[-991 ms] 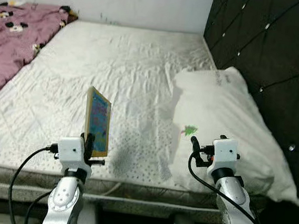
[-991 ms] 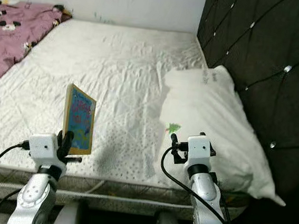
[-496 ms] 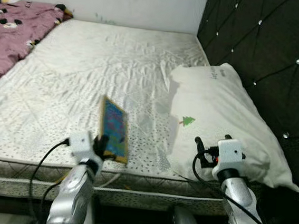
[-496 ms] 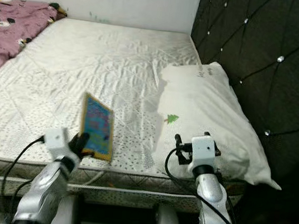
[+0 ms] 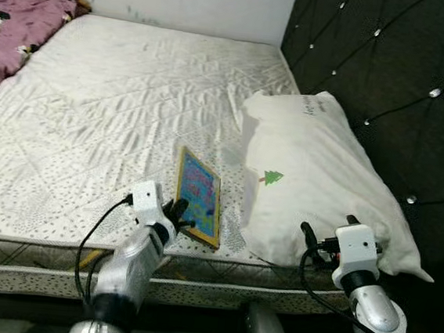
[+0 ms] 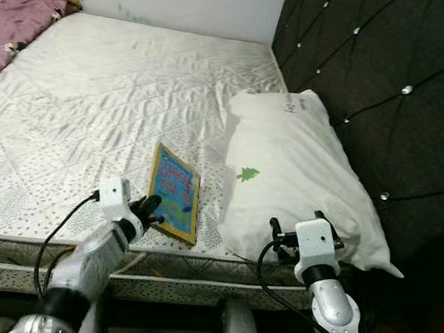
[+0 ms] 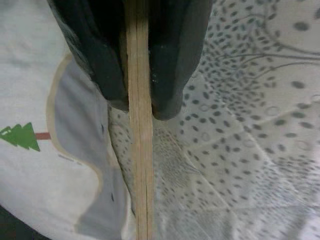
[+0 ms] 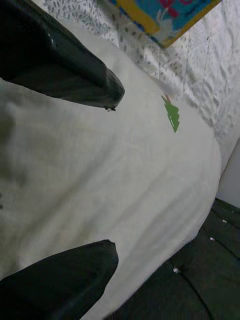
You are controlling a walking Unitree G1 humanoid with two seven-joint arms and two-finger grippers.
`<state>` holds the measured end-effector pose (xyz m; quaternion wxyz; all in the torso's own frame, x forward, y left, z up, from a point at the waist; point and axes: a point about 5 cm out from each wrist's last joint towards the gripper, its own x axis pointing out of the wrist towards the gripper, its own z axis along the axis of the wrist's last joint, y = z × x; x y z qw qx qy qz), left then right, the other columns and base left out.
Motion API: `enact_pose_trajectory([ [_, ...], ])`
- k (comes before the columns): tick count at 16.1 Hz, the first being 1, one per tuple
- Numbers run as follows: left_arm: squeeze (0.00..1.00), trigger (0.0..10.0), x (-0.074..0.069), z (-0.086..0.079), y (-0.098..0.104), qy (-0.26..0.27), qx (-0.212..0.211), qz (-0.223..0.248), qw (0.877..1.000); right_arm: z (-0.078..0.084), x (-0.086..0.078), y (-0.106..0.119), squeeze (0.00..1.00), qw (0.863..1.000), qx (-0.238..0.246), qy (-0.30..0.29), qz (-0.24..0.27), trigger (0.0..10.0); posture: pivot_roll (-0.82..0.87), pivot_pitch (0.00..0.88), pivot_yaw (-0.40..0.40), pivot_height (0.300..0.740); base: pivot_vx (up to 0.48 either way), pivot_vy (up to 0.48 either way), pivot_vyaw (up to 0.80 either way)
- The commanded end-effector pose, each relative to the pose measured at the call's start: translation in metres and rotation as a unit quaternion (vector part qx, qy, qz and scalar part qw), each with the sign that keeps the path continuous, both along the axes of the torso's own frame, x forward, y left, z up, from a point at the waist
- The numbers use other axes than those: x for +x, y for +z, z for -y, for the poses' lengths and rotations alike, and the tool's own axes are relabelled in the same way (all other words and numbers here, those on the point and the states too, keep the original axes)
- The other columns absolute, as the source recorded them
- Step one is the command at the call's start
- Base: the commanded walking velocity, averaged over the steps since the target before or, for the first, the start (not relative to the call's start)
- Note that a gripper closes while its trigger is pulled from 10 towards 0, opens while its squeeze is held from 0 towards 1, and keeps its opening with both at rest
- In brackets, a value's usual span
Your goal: Clean up the room
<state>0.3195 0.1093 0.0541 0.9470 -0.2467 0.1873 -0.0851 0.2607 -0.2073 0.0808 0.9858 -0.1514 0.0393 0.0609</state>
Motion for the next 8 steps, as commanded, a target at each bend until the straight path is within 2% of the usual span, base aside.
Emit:
enact_pose_trajectory([
  [1, 0.00, 10.0, 0.001, 0.007, -0.004, -0.023, -0.013, -0.020, 0.999, 0.007, 0.000, 0.006, 0.00, 1.000, -0.006, -0.006, 0.003, 10.0, -0.15, 0.000, -0.107, 0.558, 0.000, 0.000, 0.00],
  [2, 0.00, 10.0, 0.003, 0.006, -0.006, -0.024, -0.009, -0.030, 0.999, 0.007, 0.000, 0.006, 0.00, 1.000, -0.008, -0.005, 0.003, 10.0, -0.15, 0.000, -0.107, 0.558, 0.000, 0.000, 0.00],
  [3, 0.00, 10.0, 0.009, 0.008, -0.007, -0.027, -0.024, -0.049, 0.998, 0.008, -0.001, 0.010, 0.00, 1.000, -0.014, -0.003, 0.006, 10.0, -0.17, 0.000, -0.105, 0.558, 0.000, 0.000, 0.00],
  [5, 0.00, 10.0, 0.014, 0.012, -0.002, -0.041, -0.035, -0.052, 0.997, 0.010, -0.003, 0.012, 0.00, 1.000, -0.018, -0.004, 0.005, 10.0, -0.18, 0.000, -0.102, 0.558, 0.000, 0.000, 0.00],
  [7, 0.00, 10.0, 0.021, 0.021, 0.005, -0.053, -0.071, -0.053, 0.995, 0.011, -0.004, 0.013, 0.00, 1.000, -0.019, -0.007, 0.002, 10.0, -0.18, 0.000, -0.099, 0.558, 0.000, 0.000, 0.00],
  [8, 0.00, 10.0, 0.021, 0.023, 0.005, -0.068, -0.059, -0.052, 0.995, 0.010, -0.004, 0.013, 0.00, 1.000, -0.019, -0.007, 0.002, 10.0, -0.18, 0.000, -0.098, 0.558, 0.000, 0.000, 0.00],
])
